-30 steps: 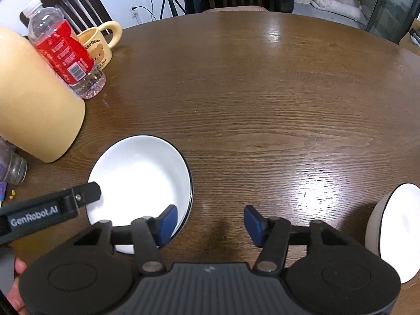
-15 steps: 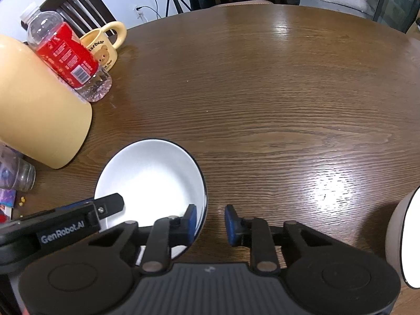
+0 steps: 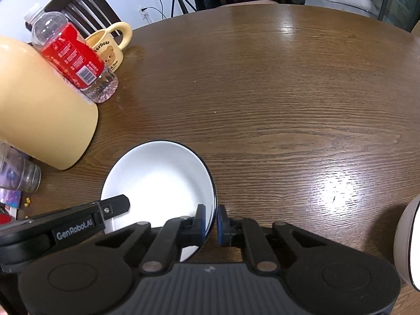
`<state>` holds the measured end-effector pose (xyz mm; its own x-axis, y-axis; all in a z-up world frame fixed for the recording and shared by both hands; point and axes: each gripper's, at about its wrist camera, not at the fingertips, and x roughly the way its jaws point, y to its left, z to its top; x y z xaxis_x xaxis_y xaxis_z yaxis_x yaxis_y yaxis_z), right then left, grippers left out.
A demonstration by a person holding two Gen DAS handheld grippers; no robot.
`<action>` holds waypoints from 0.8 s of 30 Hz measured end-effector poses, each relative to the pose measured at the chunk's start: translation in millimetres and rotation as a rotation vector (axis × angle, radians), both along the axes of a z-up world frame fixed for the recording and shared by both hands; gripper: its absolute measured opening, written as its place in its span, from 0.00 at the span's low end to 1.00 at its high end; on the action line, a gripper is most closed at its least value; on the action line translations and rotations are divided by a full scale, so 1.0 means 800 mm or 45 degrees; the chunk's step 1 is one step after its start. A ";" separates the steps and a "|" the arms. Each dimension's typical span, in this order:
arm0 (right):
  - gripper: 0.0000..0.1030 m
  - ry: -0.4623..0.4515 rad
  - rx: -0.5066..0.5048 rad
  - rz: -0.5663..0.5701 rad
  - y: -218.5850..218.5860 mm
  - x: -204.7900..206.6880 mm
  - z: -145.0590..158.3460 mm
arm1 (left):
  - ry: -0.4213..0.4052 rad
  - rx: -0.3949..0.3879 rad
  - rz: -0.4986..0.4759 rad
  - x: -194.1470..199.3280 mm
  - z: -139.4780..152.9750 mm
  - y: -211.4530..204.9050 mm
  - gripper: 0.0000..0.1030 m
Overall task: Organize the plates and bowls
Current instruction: 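Lift the white bowl with both grippers off the table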
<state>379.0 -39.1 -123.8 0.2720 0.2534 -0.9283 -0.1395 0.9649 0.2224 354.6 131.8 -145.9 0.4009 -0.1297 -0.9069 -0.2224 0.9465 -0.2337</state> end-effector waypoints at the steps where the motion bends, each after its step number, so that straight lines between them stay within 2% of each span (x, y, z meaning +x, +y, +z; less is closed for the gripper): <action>1: 0.08 -0.001 0.001 0.000 0.000 0.000 0.000 | 0.000 0.000 0.000 0.000 0.000 0.000 0.06; 24: 0.08 -0.015 -0.011 0.004 0.000 -0.009 0.003 | -0.002 0.037 -0.024 -0.001 0.004 -0.007 0.06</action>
